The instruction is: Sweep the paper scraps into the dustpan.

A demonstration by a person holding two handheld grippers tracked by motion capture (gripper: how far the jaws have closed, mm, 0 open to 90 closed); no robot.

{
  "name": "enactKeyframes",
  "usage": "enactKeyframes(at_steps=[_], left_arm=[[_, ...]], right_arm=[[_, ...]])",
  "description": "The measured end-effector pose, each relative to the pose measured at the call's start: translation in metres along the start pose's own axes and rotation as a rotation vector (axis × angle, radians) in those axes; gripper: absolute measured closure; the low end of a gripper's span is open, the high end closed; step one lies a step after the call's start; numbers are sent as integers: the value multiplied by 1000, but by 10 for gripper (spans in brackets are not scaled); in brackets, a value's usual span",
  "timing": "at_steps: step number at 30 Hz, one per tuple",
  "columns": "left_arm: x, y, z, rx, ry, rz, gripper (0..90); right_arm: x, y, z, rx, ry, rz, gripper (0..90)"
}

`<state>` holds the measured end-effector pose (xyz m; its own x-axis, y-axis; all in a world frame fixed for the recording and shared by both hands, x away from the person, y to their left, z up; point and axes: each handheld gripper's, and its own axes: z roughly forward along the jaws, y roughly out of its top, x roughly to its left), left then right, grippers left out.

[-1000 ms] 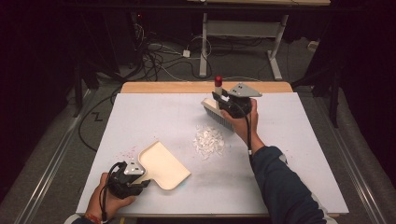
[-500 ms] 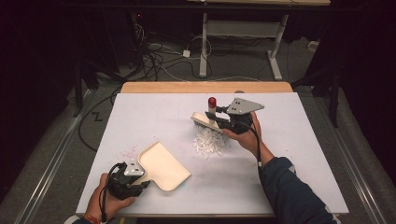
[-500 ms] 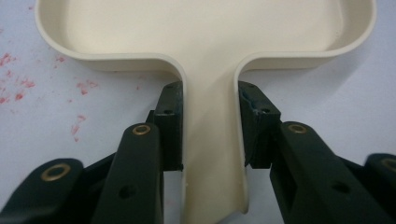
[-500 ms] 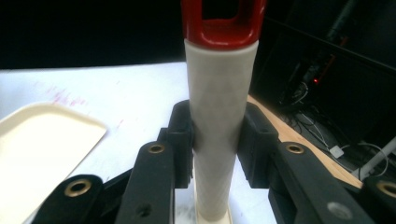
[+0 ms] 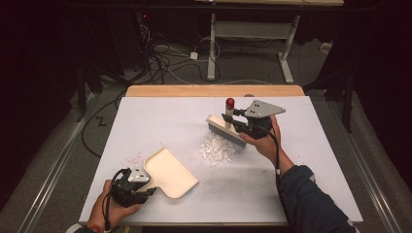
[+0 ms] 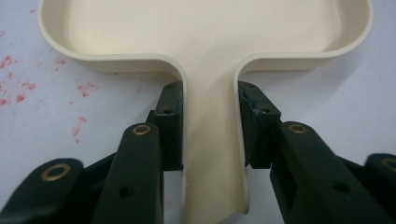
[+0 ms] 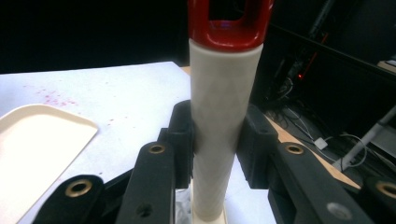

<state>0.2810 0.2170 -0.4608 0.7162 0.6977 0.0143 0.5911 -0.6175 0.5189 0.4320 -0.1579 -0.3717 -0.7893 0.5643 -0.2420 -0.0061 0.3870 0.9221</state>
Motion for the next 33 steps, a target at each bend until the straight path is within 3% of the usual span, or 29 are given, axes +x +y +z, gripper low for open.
enactKeyframes(at_steps=[6,9,10,14,19,23,25,27,29,33], left_arm=[[2,0,2,-2,-6,3,636],[2,0,2,1,-5,8,636],[2,0,2,1,-5,9,636],[2,0,2,4,-5,13,636],[1,1,4,11,-2,19,636],[1,2,5,14,-2,23,636],[0,3,5,11,-2,24,636],[0,3,6,17,-6,27,636],[-1,3,7,15,-7,27,636],[-2,5,8,18,-14,32,636]], right_arm=[[-14,8,5,9,-67,-16,704],[-22,9,14,44,-122,-51,704],[-26,7,23,63,-160,-61,704],[-28,3,31,70,-194,-70,704],[-20,-4,37,57,-125,-53,704],[-8,-5,40,50,-67,-72,702],[-3,-2,39,24,2,-75,704],[-1,-1,39,17,16,-73,704],[4,0,40,6,61,-77,703],[12,-2,37,9,120,-113,701]])
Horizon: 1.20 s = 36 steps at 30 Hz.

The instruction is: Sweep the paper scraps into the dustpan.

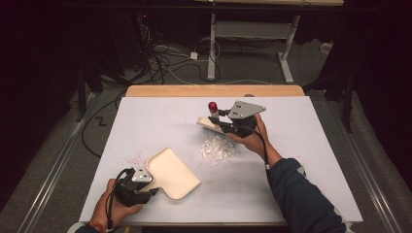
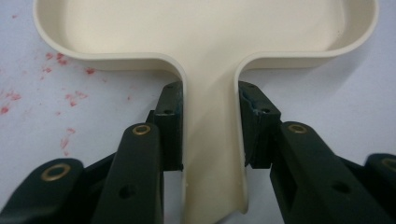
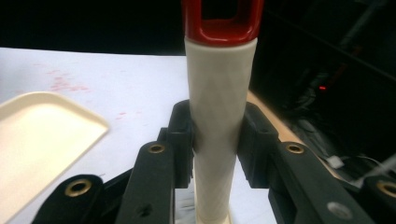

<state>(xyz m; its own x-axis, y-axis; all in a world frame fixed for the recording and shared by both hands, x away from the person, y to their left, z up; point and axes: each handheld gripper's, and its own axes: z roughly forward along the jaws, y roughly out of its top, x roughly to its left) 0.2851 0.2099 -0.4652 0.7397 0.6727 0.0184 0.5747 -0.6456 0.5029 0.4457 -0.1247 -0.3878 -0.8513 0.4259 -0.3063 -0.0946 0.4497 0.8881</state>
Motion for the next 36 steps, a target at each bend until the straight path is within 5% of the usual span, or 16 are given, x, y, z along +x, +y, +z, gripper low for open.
enactKeyframes(at_steps=[5,8,13,19,25,28,36], left_arm=[[-2,6,2,4,-10,12,636],[-3,11,4,11,-9,33,636],[-3,13,2,6,-7,40,636],[0,17,3,23,-18,49,636],[5,24,3,38,-23,74,636],[7,27,4,47,-28,77,636],[9,34,6,68,-41,76,636]], right_arm=[[8,-2,-14,-25,43,-22,703],[6,-3,-21,-25,-2,-14,704],[-7,-6,-33,1,-142,32,705],[-17,-9,-54,-13,-221,98,704],[-20,-14,-73,36,-317,158,704],[-13,-17,-74,72,-359,133,704],[10,-21,-64,64,-336,123,704]])
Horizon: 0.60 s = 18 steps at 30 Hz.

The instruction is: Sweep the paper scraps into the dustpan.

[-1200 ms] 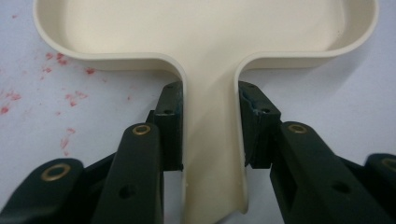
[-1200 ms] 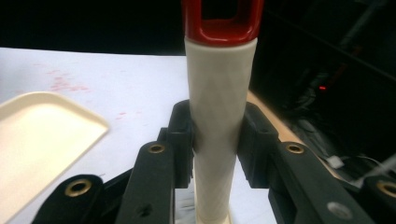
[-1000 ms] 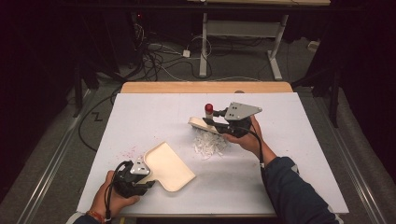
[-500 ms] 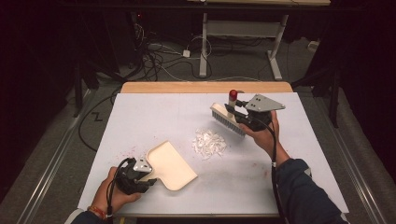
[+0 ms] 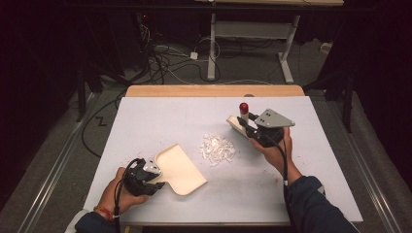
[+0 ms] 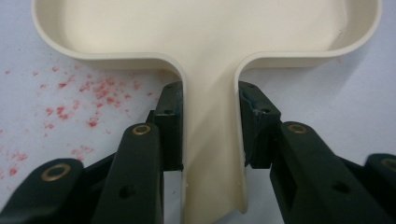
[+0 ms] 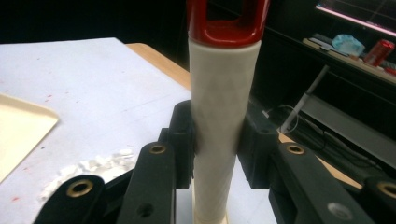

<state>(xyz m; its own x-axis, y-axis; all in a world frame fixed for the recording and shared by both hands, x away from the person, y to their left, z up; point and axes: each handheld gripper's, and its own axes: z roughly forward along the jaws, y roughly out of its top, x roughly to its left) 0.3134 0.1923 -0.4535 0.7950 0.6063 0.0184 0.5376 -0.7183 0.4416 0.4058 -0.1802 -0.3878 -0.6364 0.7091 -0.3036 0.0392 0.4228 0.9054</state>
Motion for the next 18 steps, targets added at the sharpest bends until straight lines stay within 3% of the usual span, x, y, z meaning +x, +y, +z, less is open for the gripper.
enactKeyframes(at_steps=[8,18], left_arm=[[2,9,-3,23,-15,-19,636],[6,17,0,52,-25,-25,636]], right_arm=[[26,5,8,-45,9,54,703],[33,13,18,-62,40,142,703]])
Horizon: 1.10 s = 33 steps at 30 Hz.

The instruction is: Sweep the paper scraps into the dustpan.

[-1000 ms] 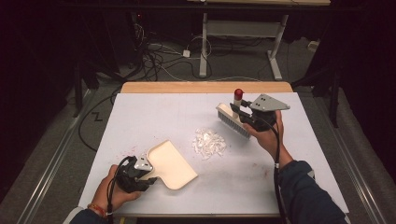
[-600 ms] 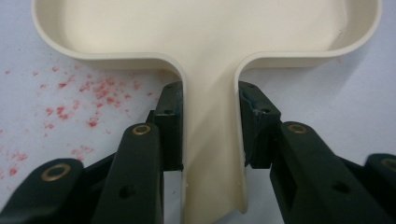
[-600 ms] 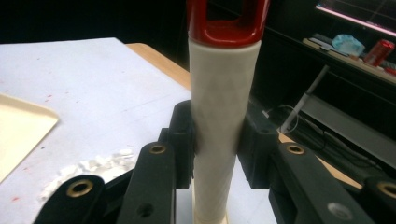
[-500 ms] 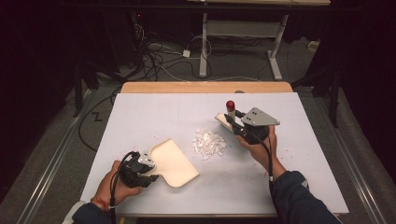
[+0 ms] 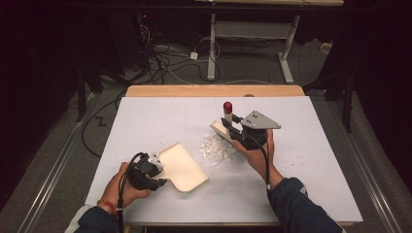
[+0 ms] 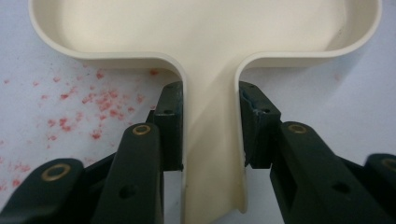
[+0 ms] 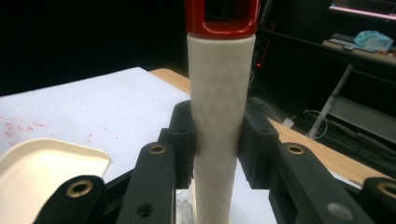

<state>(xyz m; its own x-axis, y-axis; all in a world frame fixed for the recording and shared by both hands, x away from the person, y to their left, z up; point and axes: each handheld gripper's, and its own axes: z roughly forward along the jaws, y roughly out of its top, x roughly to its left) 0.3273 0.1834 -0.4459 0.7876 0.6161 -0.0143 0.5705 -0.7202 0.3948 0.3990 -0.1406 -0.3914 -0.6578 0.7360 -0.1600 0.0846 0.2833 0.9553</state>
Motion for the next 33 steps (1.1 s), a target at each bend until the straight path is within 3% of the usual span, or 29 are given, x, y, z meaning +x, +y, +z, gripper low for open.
enactKeyframes(at_steps=[12,19,25,33], left_arm=[[-2,8,1,30,7,10,636],[-2,11,3,29,-13,-2,636],[-2,15,7,28,-20,-3,636],[-3,20,12,35,-23,3,636]], right_arm=[[20,4,6,-6,45,10,702],[30,6,9,-9,72,6,701],[42,9,10,-16,122,5,702],[68,15,11,-28,214,-11,703]])
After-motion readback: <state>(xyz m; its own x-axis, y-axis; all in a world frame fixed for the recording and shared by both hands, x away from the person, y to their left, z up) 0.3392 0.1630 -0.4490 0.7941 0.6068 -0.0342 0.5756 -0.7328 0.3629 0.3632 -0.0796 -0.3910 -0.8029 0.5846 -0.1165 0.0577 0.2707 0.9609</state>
